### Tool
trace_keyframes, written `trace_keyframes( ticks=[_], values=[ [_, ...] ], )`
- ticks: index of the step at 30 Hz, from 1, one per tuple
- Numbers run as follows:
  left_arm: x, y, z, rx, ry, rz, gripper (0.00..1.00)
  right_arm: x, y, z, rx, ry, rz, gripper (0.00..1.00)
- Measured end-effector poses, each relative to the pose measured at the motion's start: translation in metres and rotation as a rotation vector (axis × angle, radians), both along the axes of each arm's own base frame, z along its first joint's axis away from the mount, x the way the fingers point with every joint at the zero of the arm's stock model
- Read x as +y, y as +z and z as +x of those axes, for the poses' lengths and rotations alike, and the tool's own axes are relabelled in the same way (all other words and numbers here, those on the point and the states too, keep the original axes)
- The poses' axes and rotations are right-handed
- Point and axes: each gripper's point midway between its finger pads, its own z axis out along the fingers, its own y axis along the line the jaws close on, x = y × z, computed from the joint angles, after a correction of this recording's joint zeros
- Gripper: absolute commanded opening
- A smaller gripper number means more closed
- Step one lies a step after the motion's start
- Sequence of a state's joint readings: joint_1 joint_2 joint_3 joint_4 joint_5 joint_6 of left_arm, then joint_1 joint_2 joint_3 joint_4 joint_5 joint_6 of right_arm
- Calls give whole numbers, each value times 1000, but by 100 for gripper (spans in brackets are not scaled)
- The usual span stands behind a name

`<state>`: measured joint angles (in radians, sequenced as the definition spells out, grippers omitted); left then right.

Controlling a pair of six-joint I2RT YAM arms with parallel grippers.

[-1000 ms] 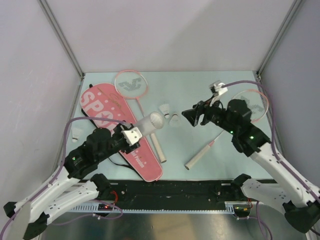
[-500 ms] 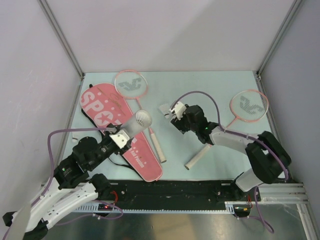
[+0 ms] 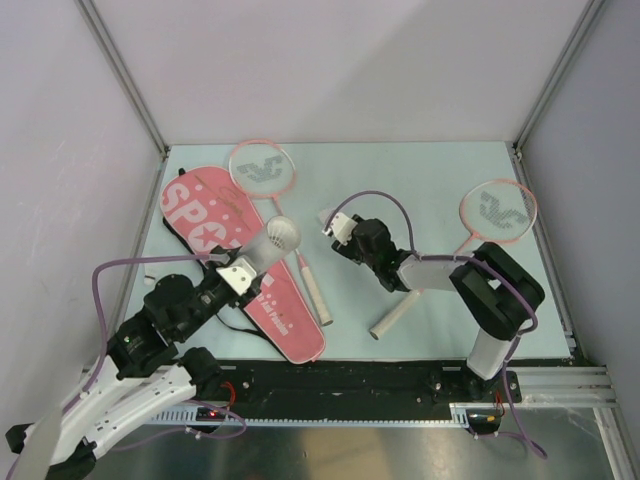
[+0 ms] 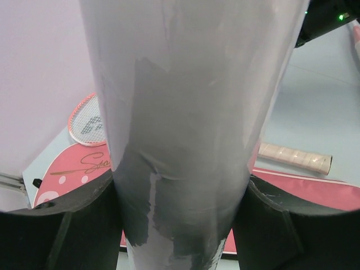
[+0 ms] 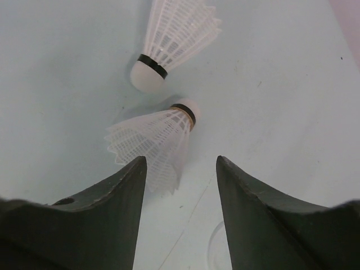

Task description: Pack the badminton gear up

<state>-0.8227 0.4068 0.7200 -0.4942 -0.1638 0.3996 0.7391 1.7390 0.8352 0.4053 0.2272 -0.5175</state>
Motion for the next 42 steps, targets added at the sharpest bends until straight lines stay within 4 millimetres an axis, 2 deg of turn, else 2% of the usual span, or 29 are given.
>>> trace_keyframes(
  ticks=[2, 5, 10, 14, 17, 21, 26, 31, 34, 37, 42],
  values=[
    [0, 0, 0, 1, 2, 1, 47, 4, -5, 1, -3, 12, -22, 49],
    [1, 0, 1, 0, 9, -2, 47, 9, -14, 2, -6, 27, -62, 29],
    [4, 3, 0, -8, 18, -15, 47, 9, -19, 6, -24, 13, -100, 4],
    [4, 4, 0, -12, 19, -19, 47, 4, -12, 11, -47, -28, -109, 0],
    [3, 4, 1, -9, 19, -16, 47, -1, 1, 11, -55, -51, -98, 0],
    [-1, -3, 4, 13, 19, 9, 47, -6, 44, 5, -75, -93, 1, 0],
    [-4, -10, 8, 25, 13, 47, 47, -18, 121, -14, -74, -138, 253, 0],
    [-5, -12, 10, 9, -3, 91, 47, -48, 190, -40, -10, -170, 548, 0],
    [-9, -17, 12, 13, -18, 125, 47, -63, 223, -56, 68, -181, 715, 0],
    [-14, -24, 14, 25, -41, 159, 47, -67, 244, -77, 180, -145, 844, 0],
    [-20, -35, 17, 30, -77, 234, 47, -55, 259, -127, 411, 0, 983, 0]
  ],
)
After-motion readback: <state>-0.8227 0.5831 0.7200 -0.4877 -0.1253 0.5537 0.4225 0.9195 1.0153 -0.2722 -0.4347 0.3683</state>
